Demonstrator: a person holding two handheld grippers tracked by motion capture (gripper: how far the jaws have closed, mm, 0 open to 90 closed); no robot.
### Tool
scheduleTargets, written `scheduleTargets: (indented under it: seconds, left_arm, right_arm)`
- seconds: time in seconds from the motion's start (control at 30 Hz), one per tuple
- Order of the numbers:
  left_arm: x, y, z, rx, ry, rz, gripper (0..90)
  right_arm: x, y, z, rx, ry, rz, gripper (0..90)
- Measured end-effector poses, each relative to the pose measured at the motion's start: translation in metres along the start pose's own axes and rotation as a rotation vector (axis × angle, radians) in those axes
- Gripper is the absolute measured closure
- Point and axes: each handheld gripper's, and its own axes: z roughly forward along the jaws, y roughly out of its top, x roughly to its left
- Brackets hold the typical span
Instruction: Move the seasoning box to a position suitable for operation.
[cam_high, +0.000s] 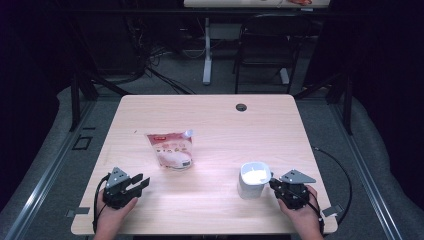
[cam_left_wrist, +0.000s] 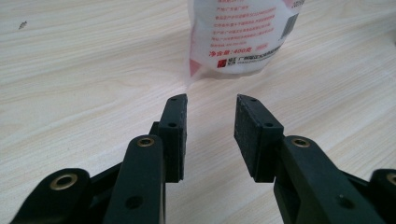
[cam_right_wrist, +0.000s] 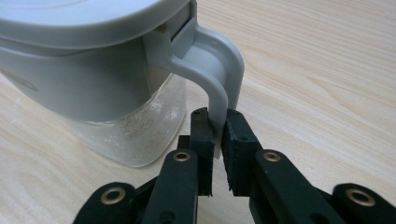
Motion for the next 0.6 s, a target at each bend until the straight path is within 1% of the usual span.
scheduleTargets:
  seconds: [0.07, 0.1, 0.17, 0.2, 0.37, 0.4, 0.5, 0.6]
  left_arm:
    - [0.0000, 0.0000, -0.0001, 0.003, -0.002, 0.003, 64.5]
    - [0.0000, 0.0000, -0.0001, 0.003, -0.002, 0.003, 64.5]
    - [0.0001, -0.0001, -0.0002, 0.002, -0.002, 0.003, 64.5]
    - [0.0004, -0.0003, -0.0004, -0.003, 0.000, 0.004, 64.5]
    - [0.0012, -0.0001, -0.0002, -0.006, 0.000, 0.007, 64.8]
    - [0.0019, 0.0002, -0.0001, 0.003, -0.003, 0.006, 65.0]
    - [0.0027, -0.0001, 0.0016, 0.003, -0.005, 0.003, 65.2]
    - [0.0045, 0.0010, 0.0040, 0.002, -0.009, 0.003, 65.5]
  right_arm:
    - [0.0013, -0.0003, -0.0006, 0.002, -0.004, -0.009, 82.9]
    - [0.0014, -0.0006, -0.0010, 0.000, 0.004, -0.014, 82.7]
    - [0.0011, -0.0007, -0.0025, -0.002, 0.002, -0.014, 82.3]
    - [0.0010, -0.0008, -0.0027, -0.010, 0.009, -0.004, 81.8]
    - [0.0017, -0.0016, -0.0036, -0.010, 0.013, 0.013, 82.4]
    - [0.0016, -0.0019, -0.0041, -0.010, 0.020, 0.015, 82.4]
    - [0.0021, -0.0024, -0.0054, -0.007, 0.028, 0.023, 82.4]
    - [0.0031, -0.0026, -0.0068, -0.001, 0.030, 0.020, 82.2]
